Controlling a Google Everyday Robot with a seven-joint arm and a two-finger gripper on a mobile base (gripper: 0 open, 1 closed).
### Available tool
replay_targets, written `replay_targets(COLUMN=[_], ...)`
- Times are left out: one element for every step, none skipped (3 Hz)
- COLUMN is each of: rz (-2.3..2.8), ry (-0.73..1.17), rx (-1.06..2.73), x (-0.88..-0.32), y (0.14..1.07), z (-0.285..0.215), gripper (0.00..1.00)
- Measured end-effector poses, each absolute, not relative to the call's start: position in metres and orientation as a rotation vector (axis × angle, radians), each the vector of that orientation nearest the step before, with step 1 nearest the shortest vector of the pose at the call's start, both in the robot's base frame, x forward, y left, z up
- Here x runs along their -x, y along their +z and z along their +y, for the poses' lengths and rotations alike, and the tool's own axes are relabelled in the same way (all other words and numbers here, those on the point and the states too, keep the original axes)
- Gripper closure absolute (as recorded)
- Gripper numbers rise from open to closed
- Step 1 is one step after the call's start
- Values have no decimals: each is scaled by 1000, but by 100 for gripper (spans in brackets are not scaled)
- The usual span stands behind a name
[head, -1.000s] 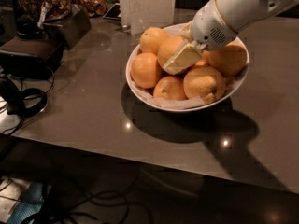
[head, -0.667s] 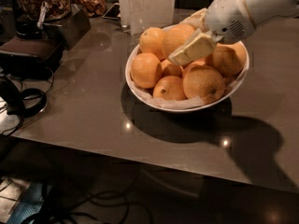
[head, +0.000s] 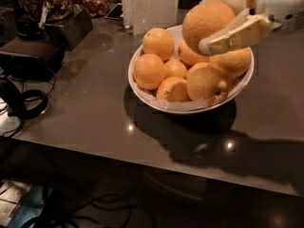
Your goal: Pick orange from white bowl
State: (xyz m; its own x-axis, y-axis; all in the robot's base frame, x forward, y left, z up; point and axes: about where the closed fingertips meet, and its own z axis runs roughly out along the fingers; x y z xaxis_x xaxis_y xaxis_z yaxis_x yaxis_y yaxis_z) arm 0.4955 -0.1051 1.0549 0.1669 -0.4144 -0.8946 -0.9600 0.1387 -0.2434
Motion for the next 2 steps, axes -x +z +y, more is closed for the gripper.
replay_targets(rz=[1368,1347], ry=[754,786], rx=[1413,1437], x=[-470,-457], y=[1060,1059], z=[-118,-121], gripper=[100,100])
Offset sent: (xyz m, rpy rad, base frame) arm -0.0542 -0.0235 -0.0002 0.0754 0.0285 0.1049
